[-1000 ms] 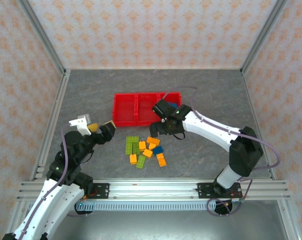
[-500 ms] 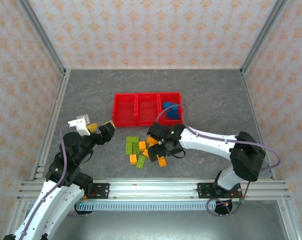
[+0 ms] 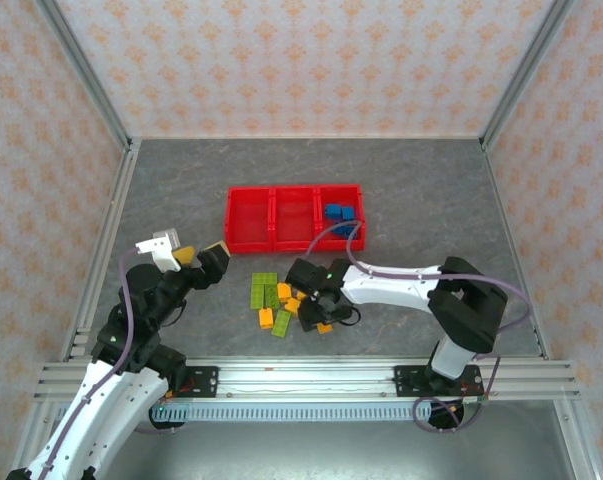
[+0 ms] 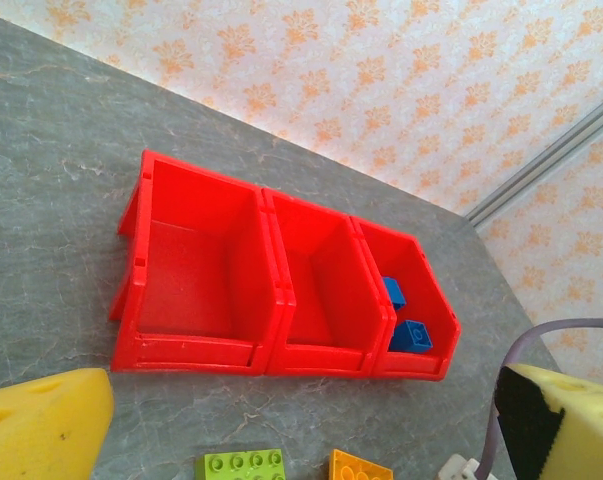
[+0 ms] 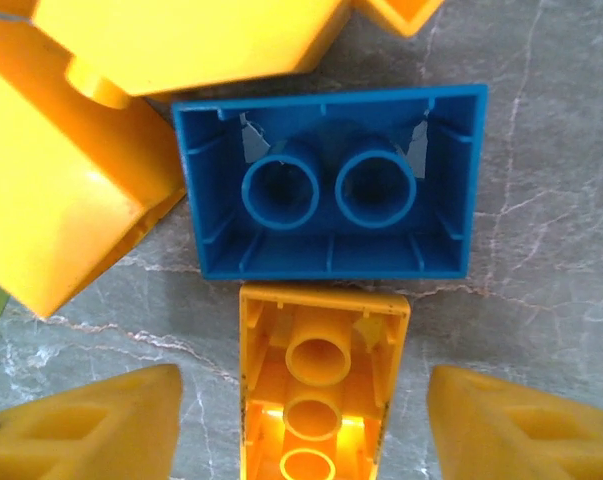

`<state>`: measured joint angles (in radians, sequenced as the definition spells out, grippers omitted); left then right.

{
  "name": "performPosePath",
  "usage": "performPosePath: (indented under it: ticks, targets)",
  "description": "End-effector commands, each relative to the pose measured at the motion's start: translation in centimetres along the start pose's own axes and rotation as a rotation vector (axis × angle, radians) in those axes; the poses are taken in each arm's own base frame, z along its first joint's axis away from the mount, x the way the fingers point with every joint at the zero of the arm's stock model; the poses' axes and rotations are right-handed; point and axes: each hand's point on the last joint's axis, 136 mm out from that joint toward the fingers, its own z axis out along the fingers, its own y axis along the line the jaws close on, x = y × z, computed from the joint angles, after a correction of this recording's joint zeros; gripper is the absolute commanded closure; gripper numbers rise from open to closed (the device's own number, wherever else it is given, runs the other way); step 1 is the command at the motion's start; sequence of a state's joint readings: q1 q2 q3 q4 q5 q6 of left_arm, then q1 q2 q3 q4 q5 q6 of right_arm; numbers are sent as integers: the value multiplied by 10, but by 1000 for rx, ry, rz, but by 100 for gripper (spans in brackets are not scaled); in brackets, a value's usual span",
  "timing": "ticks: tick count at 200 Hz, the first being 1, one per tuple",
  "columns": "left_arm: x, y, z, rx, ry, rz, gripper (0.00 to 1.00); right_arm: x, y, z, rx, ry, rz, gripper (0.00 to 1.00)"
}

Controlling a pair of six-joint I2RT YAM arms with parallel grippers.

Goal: Sort the legos into containers by color
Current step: Pick up the lego from the bottom-center of the table.

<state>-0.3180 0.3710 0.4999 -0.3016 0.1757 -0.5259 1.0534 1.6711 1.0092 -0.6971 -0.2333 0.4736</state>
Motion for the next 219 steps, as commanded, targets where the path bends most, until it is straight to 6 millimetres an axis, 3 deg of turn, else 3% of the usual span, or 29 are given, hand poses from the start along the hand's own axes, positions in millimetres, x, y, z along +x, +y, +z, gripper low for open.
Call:
performPosePath:
  ticks: [1,41,71,97,127,155,189,219]
  targets:
    - [-2,4,1,-19,-9,-7,1,0,-8,7,51,-10,18,41]
    - [-3,5,1,-28,-13,-10,1,-1,-18,12,108,-16,5,48]
    - [-3,5,0,-29,-14,-10,1,-3,-20,11,131,-9,-18,65]
    - [-8,3,-4,-30,-25,0,1,-12,-14,-11,110,-58,-25,72]
    - [-23,1,-22,-49,-65,-5,1,-34,-10,-55,85,-173,-16,72]
    - [-20,-13,-25,43,-60,-38,1,-77,-11,-105,13,-311,16,72]
    - [-9,-18,-18,32,59,-53,1,-146,-31,-154,-10,-457,65,72]
    - [1,-17,-14,14,133,-61,1,-212,-25,-180,-94,-556,70,72]
